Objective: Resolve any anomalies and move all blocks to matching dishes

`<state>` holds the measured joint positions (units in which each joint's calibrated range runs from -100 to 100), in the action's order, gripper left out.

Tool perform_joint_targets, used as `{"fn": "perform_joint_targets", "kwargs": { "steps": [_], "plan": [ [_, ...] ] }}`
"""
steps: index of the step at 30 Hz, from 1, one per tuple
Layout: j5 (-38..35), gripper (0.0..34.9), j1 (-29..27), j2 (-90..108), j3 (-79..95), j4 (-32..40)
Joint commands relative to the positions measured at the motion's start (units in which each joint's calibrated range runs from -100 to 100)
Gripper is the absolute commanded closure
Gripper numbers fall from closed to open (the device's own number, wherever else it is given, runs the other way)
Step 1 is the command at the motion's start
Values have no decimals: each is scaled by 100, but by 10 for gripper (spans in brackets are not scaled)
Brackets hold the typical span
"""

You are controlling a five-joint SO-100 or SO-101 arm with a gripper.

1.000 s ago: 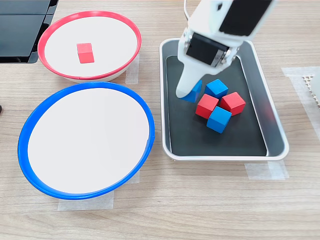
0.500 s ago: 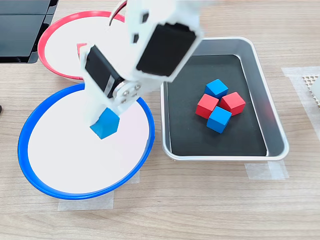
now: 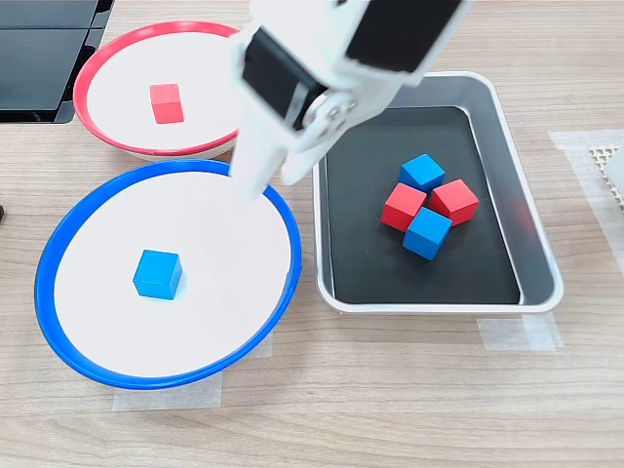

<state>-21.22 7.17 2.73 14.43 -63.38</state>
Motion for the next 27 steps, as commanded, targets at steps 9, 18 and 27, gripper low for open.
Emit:
{"fn": "perform_joint_targets", "kwargs": {
  "steps": [9,18,27],
  "plan": [
    [-972,241,-882,2017,2631,-262],
    [-1162,184,-825,1616,3059,531],
    [-1343,186,-844,1250,3232,919]
  ]
}}
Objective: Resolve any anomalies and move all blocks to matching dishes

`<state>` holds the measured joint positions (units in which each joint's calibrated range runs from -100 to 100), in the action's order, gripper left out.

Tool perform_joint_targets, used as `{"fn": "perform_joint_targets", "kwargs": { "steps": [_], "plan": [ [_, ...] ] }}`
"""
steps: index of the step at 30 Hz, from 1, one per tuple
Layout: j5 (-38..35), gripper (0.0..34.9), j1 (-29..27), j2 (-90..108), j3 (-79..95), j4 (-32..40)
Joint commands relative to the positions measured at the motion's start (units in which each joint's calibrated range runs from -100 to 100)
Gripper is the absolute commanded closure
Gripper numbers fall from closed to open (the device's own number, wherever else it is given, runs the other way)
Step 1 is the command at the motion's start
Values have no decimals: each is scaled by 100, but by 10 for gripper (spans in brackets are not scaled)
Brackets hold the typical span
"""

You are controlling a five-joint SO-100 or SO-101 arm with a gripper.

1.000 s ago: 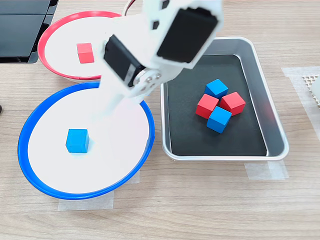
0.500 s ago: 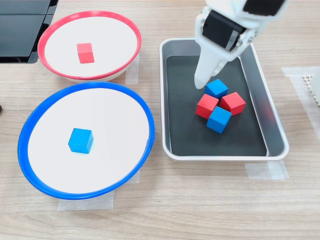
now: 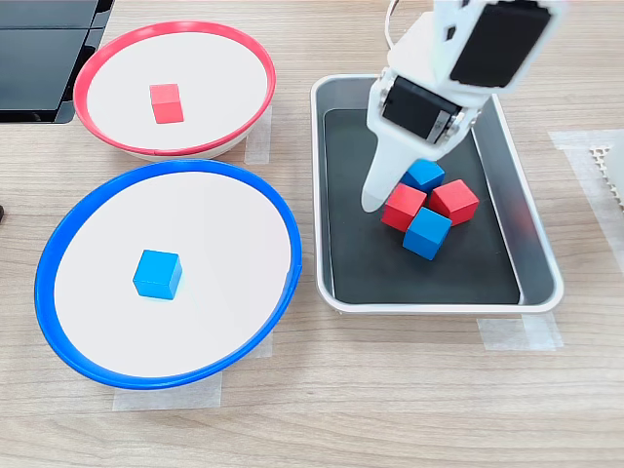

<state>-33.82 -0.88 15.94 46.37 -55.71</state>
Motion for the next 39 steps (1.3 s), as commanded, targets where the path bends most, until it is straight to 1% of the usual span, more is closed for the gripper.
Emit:
{"fn": "perform_joint_targets", "kwargs": {
  "steps": [1,8,16,18,19,21,22,23,24,26,27,29,30,35,39],
  "plan": [
    [-103,186,-39,-97,56,202],
    [-342,181,-48,-114,602,763],
    [-254,191,197,5,839,771],
    [-200,215,244,13,839,755],
    [-176,243,263,13,839,755],
    [-151,288,272,39,839,755],
    [-117,324,281,65,839,738],
    [-83,333,291,124,793,672],
    [-68,334,300,133,766,656],
    [107,346,338,235,393,424],
    [200,346,347,252,192,317],
    [508,346,319,261,-591,-38],
    [762,346,206,141,-1337,-228],
    [1153,347,-236,-711,-3121,-450],
    [1270,347,-688,-1923,-4514,-343]
  ]
}}
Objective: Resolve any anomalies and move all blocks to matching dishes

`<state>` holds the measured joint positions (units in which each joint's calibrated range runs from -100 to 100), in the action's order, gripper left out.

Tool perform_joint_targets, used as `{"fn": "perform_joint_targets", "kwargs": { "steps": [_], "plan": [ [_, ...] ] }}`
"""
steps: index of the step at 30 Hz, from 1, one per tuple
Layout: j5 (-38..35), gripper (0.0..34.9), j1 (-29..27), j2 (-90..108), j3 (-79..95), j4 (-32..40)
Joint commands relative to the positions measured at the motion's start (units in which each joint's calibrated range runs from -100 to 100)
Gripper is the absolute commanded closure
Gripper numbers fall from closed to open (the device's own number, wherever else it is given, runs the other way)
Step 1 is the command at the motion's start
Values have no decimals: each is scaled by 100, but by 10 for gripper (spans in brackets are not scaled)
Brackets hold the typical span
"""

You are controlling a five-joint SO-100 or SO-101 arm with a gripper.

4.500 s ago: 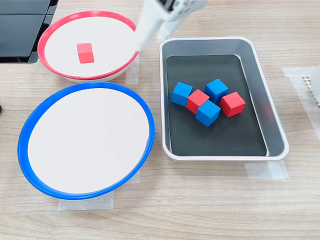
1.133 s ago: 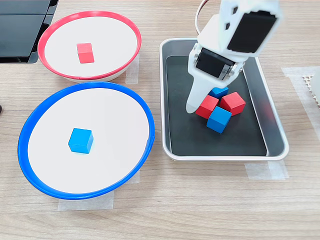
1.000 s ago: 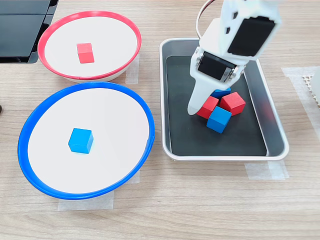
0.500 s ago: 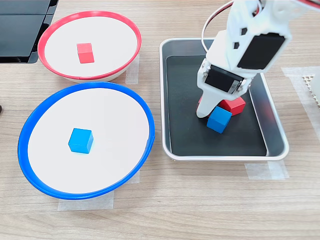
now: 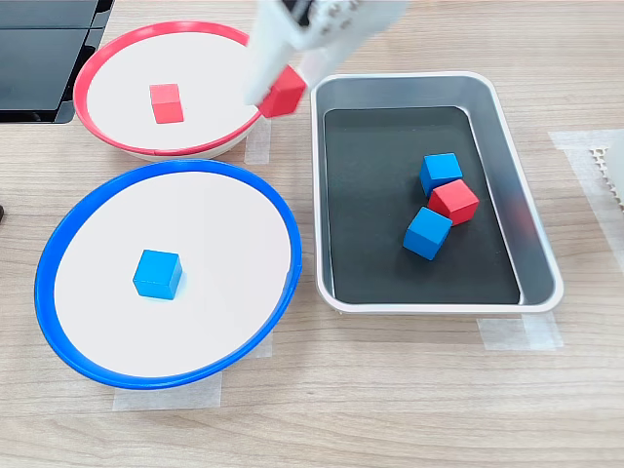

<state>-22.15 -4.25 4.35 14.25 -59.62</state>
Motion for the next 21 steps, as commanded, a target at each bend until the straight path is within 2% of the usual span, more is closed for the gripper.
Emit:
{"fn": "perform_joint_targets", "kwargs": {
  "steps": [1,4,8,9,12,13,14,17,18,20,21],
  "plan": [
    [103,347,-455,-1053,-1620,81],
    [24,347,-756,-1923,-2576,139],
    [-132,344,-945,-2384,-2831,461],
    [-142,322,-992,-2460,-2804,601],
    [-147,222,-1029,-2554,-2731,783],
    [-151,203,-1039,-2554,-2704,808],
    [-151,201,-1039,-2537,-2658,808],
    [-166,215,-1001,-2051,-2112,841],
    [-181,229,-982,-1718,-1739,824],
    [-190,292,-982,-857,-919,354],
    [-205,312,-982,-516,-583,98]
  ]
}}
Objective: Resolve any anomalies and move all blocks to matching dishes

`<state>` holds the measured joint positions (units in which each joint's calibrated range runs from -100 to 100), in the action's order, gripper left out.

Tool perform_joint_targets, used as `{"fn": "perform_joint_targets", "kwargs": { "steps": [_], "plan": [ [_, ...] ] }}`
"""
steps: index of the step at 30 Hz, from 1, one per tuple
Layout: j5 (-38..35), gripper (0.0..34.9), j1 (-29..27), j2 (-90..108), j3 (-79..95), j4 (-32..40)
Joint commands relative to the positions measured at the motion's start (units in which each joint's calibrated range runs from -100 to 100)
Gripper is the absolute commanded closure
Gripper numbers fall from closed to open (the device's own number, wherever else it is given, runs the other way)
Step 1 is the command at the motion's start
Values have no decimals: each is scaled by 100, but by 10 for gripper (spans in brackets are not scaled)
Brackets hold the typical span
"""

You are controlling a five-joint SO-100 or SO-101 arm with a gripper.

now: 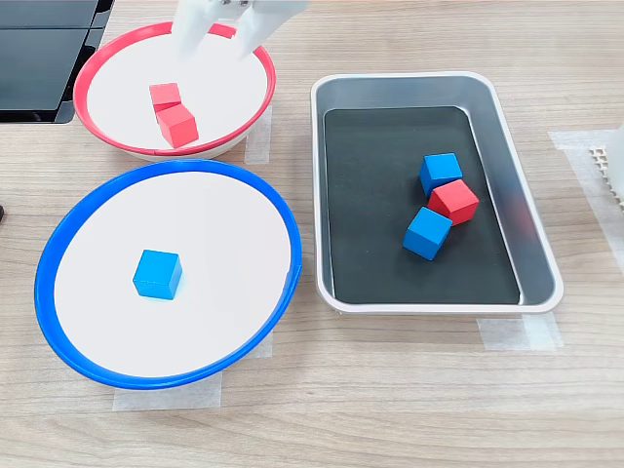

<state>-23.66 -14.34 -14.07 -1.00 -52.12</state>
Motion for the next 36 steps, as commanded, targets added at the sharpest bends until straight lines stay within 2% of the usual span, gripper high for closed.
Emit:
{"fn": "perform_joint_targets", "kwargs": {
  "steps": [1,5,6,9,11,14,24,28,36],
  "plan": [
    [-73,318,17,1590,1242,-834],
    [-63,323,17,2776,2981,-1173],
    [-10,292,-2,3236,3819,-1305],
    [88,236,-105,3415,4237,-1849],
    [151,210,-218,3415,4392,-2072],
    [215,194,-312,3492,4702,-2039],
    [1050,199,-30,3373,5038,-1329],
    [1104,218,83,3287,4975,-1255],
    [1153,217,328,3083,5475,-644]
  ]
}}
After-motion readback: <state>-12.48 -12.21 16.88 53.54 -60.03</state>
